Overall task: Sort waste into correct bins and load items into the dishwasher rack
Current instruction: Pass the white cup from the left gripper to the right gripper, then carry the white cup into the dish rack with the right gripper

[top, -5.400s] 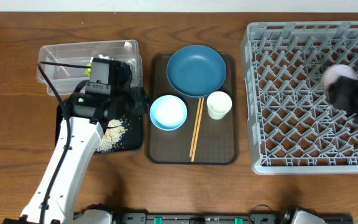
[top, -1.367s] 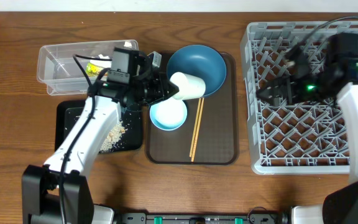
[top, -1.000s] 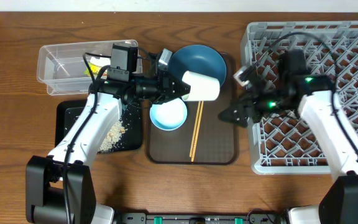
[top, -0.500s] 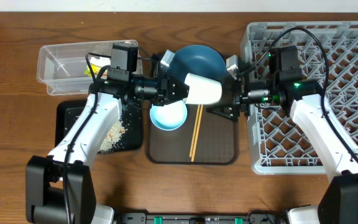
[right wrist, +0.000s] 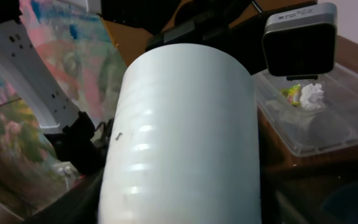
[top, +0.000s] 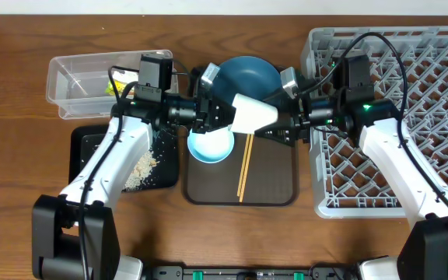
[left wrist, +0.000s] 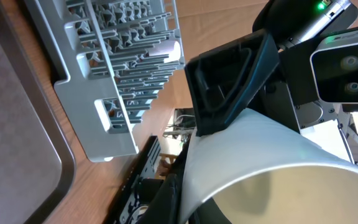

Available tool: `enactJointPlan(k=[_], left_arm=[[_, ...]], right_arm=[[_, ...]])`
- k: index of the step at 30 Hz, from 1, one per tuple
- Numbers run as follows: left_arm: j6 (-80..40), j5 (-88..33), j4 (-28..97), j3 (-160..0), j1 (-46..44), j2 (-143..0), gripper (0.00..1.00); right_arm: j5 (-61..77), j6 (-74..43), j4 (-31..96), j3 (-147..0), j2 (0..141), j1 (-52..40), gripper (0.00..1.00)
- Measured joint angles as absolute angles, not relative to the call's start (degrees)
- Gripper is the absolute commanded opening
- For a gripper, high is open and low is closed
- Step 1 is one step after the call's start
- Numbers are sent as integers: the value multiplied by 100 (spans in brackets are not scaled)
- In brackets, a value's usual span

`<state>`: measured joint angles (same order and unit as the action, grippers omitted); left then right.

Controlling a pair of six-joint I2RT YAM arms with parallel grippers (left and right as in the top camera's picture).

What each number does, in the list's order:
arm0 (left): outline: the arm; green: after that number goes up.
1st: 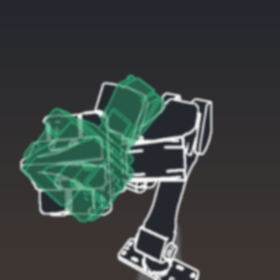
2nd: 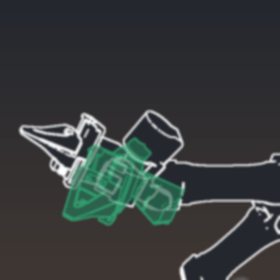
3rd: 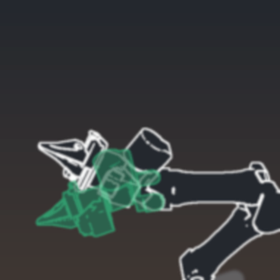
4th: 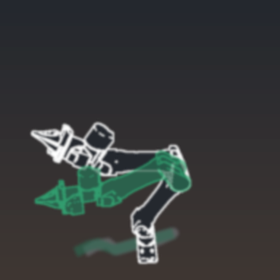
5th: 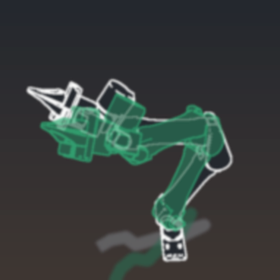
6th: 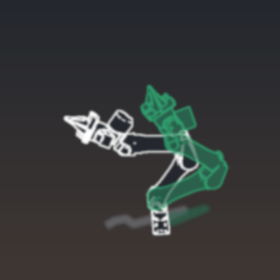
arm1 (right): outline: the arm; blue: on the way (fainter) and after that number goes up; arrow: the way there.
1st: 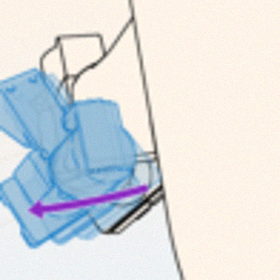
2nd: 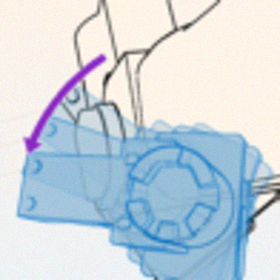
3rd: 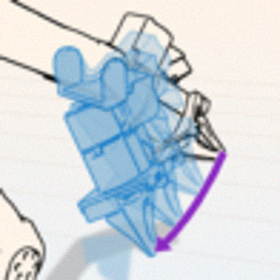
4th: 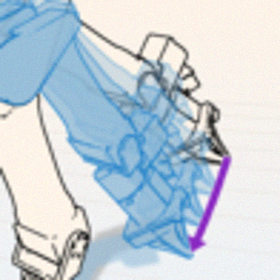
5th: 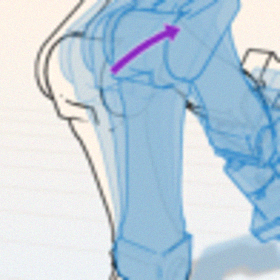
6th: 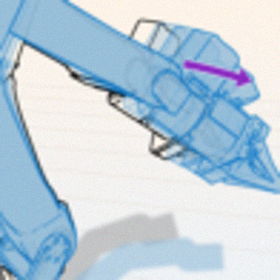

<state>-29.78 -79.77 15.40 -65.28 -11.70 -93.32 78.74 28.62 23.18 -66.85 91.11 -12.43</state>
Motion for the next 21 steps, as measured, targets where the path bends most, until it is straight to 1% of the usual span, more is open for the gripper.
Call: enactJointPlan(k=[2, 3, 4, 6, 7, 10, 12, 14, 18, 21], left_arm=[[-2974, -7970, 1540, -6530, -1166, -9332, 8], [-2978, -7970, 1540, -6530, -1166, -9332, 11], [-2976, -7972, 1538, -6530, -1166, -9332, 16], [-2974, -7950, 1529, -6530, -1166, -9332, 34], [-2976, -7933, 1538, -6530, -1168, -9332, 39], [-2858, -7754, 1621, -6530, -1170, -9332, 49], [-2683, -7369, 1909, -6530, -1173, -9332, 53], [-2534, -6796, 2283, -6530, -1173, -9332, 55], [-2276, -5356, 2904, -6530, -1151, -9332, 58], [-2080, -4644, 3153, -6530, -1041, -9321, 59]], right_arm=[[7863, 2845, 2285, -6685, 9113, -1240, 55], [7861, 2842, 2274, -6685, 9113, -1240, 54], [7861, 2842, 2265, -6685, 9113, -1240, 54], [7878, 2838, 2263, -6685, 9113, -1251, 54], [7887, 2803, 2268, -6685, 9113, -1258, 54], [7758, 2602, 2320, -6685, 9113, -1258, 52], [7470, 2381, 2410, -6685, 9113, -1256, 49], [7170, 2163, 2499, -6685, 9113, -1253, 46], [6399, 1726, 2877, -6676, 9113, -1203, 46], [5798, 1555, 3382, -6678, 9078, -1011, 46]])
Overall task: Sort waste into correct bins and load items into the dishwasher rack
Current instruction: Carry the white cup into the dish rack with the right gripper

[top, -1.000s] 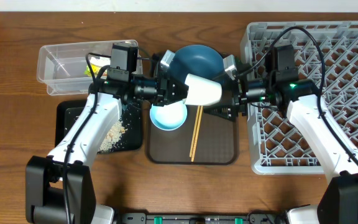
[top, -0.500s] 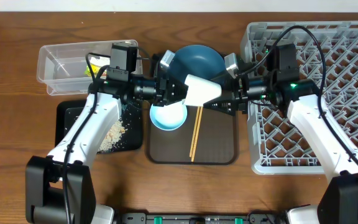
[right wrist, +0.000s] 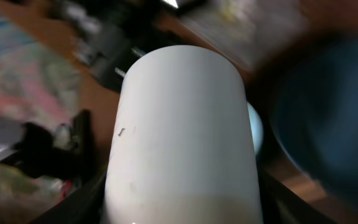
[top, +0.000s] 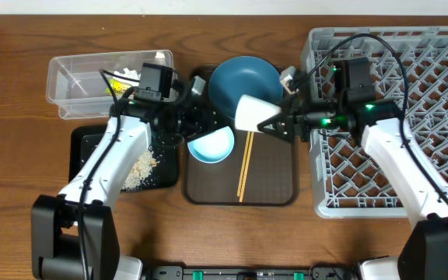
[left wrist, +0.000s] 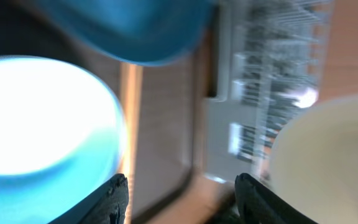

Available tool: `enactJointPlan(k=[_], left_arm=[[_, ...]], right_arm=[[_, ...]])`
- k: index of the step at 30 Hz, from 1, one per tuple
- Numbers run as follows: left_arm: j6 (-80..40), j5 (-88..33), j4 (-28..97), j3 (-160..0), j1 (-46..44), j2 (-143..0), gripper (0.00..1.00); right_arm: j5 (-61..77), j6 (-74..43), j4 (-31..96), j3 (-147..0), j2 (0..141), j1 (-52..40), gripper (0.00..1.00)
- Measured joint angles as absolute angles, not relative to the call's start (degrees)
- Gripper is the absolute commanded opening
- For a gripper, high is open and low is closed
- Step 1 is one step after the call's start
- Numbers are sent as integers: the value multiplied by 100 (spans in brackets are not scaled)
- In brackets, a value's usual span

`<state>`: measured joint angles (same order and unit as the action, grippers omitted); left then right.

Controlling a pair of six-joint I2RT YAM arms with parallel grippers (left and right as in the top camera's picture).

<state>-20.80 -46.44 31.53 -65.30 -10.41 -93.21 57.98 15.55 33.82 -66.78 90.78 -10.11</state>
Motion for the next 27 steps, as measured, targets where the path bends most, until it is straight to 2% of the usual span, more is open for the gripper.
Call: enactJointPlan(k=[5, 14, 19, 27], left_arm=[[-1785, -3734, 3594, -6530, -812, -9083, 60], [-1605, -1938, 4390, -6530, -781, -8208, 60], [-1601, -1608, 4451, -6530, -781, -8197, 60], [-1599, -1461, 4460, -6530, -781, -8197, 60]], right_arm=[[4453, 1326, 4416, -6814, 8829, -493, 43], [2276, 733, 5994, -8237, 8278, 760, 36], [1319, 329, 6521, -8364, 8302, 1415, 35], [569, -89, 6945, -8523, 8652, 2515, 35]])
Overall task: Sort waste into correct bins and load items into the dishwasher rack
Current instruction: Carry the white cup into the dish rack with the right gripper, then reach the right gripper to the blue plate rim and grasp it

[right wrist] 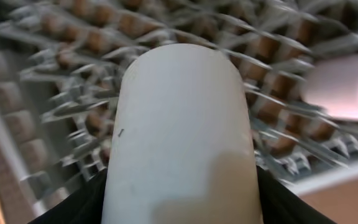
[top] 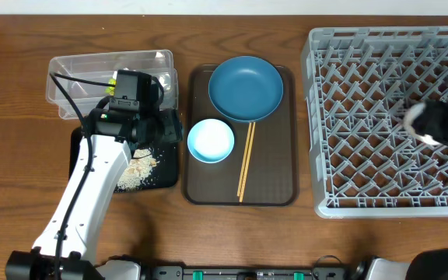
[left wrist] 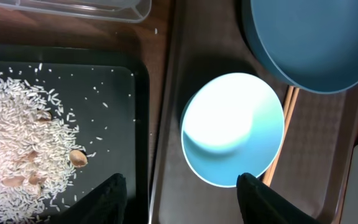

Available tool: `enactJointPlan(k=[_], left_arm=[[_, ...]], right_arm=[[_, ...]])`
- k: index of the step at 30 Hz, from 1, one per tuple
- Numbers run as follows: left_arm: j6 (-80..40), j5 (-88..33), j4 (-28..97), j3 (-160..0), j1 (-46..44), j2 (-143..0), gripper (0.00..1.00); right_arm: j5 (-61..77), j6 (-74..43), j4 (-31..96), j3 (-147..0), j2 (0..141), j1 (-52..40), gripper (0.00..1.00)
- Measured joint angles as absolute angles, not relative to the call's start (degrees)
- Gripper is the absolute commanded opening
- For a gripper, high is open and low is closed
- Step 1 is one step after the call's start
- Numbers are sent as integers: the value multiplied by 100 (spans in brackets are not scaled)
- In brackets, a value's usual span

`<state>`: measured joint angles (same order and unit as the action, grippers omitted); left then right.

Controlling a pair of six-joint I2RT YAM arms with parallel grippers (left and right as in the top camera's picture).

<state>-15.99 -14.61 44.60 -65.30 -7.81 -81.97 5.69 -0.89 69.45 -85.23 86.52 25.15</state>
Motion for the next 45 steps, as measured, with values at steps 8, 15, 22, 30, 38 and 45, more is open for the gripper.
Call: enactJointPlan(k=[8, 15, 22, 30, 38, 45], left_arm=[[-1599, -1459, 4462, -6530, -781, -8197, 60], [-1601, -1459, 4480, -6530, -781, -8197, 60], [-1599, -1459, 4480, -6530, -781, -8197, 60], [-1599, -1459, 4480, -6530, -781, -8197, 61], [-1555, -1459, 4480, -6530, -781, -8197, 68], [-1555, -1459, 4589, -6530, -781, -8197, 68]], right_arm=[[150, -336, 6740, -8589, 9321, 3315, 33], [-47, -569, 6241, -8591, 9671, 3492, 34], [-95, -613, 6160, -8621, 10001, 3492, 44], [-119, -701, 6158, -8621, 10433, 3492, 84], [226, -698, 5970, -8624, 10431, 3492, 85], [1380, -696, 5913, -9006, 10267, 3430, 82]])
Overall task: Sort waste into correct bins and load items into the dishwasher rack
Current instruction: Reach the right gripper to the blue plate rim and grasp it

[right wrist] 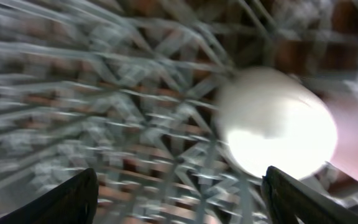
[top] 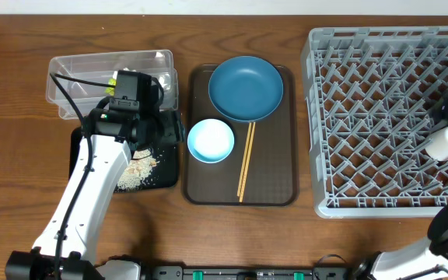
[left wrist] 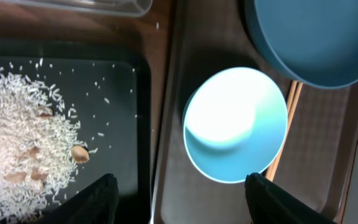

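Note:
A white cup [top: 445, 145] lies in the grey dishwasher rack [top: 364, 117] at its right side, beside a pink item. My right gripper [right wrist: 179, 199] is open just above the rack, with the white cup [right wrist: 275, 121] ahead of it and free of the fingers. My left gripper [left wrist: 182, 202] is open and empty over the left edge of the brown tray [left wrist: 204, 199]. On that tray are a light blue bowl [left wrist: 235, 124], a dark blue plate [left wrist: 316, 37] and chopsticks [top: 245, 159].
A black tray [top: 88, 144] with spilled rice [left wrist: 23, 137] lies left of the brown tray. A clear plastic bin [top: 84, 74] holding scraps stands behind it. The right wrist view is blurred.
The right gripper was shut on the white cup above the rack. Now the cup lies in the rack beside the pink item and the gripper is open. The left arm has barely moved.
Both grippers were at the white cup above the brown tray. Then the right gripper alone held it and the left had drawn back. Then the right held it over the rack, with the left open by the bowl. Now the cup lies released in the rack.

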Available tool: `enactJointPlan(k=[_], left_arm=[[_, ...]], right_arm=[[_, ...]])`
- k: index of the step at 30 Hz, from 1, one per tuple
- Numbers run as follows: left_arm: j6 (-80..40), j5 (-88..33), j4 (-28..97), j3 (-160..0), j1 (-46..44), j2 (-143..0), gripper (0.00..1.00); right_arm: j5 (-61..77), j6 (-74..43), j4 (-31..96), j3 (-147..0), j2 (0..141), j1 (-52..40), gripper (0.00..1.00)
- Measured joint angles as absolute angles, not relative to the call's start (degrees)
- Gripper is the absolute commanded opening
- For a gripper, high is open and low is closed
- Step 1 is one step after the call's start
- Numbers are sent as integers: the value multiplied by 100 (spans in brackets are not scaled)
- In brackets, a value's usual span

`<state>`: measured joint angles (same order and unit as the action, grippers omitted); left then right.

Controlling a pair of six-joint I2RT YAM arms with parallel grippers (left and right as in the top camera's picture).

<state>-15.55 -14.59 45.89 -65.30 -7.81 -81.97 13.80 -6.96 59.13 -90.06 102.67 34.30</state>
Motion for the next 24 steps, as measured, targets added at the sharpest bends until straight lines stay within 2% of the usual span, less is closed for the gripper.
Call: enactJointPlan(k=[5, 12, 18, 24], left_arm=[[-1555, -1396, 4775, -6530, -781, -8197, 68], [-1555, -1197, 4956, -6530, -781, -8197, 68], [-1555, -1160, 4958, -6530, -781, -8197, 69], [-1555, -1160, 4958, -6528, -781, -8197, 68]], right_arm=[[2143, -692, 5544, -9251, 9644, 2921, 83], [2451, -674, 5052, -9327, 9303, 1052, 84], [1645, -672, 4528, -9327, 9588, -611, 82], [414, -873, 4235, -9327, 10311, -1612, 80]])
